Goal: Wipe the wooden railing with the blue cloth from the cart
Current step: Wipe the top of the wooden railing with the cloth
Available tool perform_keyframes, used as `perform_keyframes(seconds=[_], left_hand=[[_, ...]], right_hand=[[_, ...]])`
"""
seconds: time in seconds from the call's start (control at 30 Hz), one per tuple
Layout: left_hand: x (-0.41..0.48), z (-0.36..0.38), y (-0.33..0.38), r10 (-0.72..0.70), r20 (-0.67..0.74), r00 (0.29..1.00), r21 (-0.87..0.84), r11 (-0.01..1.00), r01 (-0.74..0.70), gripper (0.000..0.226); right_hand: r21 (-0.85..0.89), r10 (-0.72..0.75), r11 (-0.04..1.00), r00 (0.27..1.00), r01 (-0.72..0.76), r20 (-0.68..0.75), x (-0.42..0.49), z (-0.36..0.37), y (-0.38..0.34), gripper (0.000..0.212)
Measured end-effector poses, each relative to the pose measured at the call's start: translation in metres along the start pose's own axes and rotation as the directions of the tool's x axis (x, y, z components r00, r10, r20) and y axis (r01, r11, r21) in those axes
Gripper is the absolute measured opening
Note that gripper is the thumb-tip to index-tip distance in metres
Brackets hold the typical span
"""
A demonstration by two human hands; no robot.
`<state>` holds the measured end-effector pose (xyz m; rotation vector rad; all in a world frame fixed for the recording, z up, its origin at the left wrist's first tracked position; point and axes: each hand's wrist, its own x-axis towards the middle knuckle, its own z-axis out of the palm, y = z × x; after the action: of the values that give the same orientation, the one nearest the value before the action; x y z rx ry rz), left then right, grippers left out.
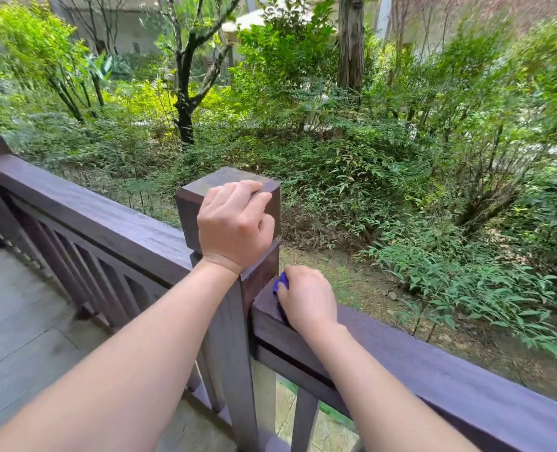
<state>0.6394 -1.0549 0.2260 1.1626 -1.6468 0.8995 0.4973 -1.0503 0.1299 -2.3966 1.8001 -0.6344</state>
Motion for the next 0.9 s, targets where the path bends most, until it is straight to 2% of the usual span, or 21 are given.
perform_keyframes(seconds=[0.03,0.07,0.13,0.17,0.2,0.27,0.3,0.33,0.43,0.63,0.73,0.9], left_hand=[[0.000,0.000,0.000,0.002,-0.005,1.000,-0.001,1.000,-0.002,0.027],[0.000,0.001,-0.001,0.004,-0.009,1.000,-0.001,1.000,-0.004,0.027],[-0.002,0.003,-0.002,0.012,-0.021,1.000,0.005,1.000,-0.012,0.027],[-0.002,0.003,-0.003,0.012,-0.024,1.000,0.010,1.000,-0.012,0.027],[-0.002,0.003,-0.003,0.009,-0.019,1.000,0.013,1.000,-0.009,0.027],[-0.001,0.003,-0.002,0.003,-0.009,1.000,0.012,1.000,-0.003,0.028],[-0.001,0.002,-0.002,-0.001,-0.007,1.000,0.013,1.000,0.001,0.028],[-0.002,0.001,-0.001,-0.001,-0.007,1.000,0.011,1.000,0.001,0.028],[-0.001,0.002,-0.001,0.015,-0.010,1.000,-0.005,1.000,-0.015,0.028],[-0.004,0.003,-0.007,0.047,-0.012,0.999,0.014,0.999,-0.047,0.029],[-0.004,0.004,-0.008,0.050,-0.023,0.999,0.009,0.999,-0.049,0.029],[-0.004,0.004,-0.006,0.056,-0.035,0.998,0.009,0.998,-0.056,0.028]], right_hand=[[-0.045,-0.057,0.997,0.998,0.056,-0.020,-0.005,0.006,-0.008,0.014],[-0.062,-0.175,0.983,0.984,0.173,-0.020,-0.017,0.013,-0.014,0.016],[-0.051,-0.413,0.910,0.910,0.412,-0.020,-0.046,0.025,-0.016,0.023],[-0.060,-0.471,0.881,0.882,0.469,-0.029,-0.048,0.025,-0.011,0.026],[-0.044,-0.444,0.896,0.896,0.442,-0.029,-0.042,0.019,-0.005,0.026],[0.012,-0.178,0.984,0.983,0.179,-0.045,-0.017,0.004,0.002,0.023],[0.030,-0.047,0.998,0.998,0.048,-0.042,-0.007,-0.001,0.005,0.022],[0.030,0.003,1.000,0.999,-0.002,-0.040,0.001,-0.003,0.005,0.023],[0.105,-0.101,0.989,0.995,0.103,-0.024,-0.003,0.002,-0.005,0.027],[-0.049,-0.231,0.972,0.973,0.231,0.003,-0.027,0.002,0.005,0.022],[-0.029,-0.179,0.984,0.983,0.178,-0.037,-0.056,-0.011,0.043,0.021],[-0.102,-0.006,0.995,0.991,-0.008,-0.136,-0.107,-0.036,0.107,0.037]])
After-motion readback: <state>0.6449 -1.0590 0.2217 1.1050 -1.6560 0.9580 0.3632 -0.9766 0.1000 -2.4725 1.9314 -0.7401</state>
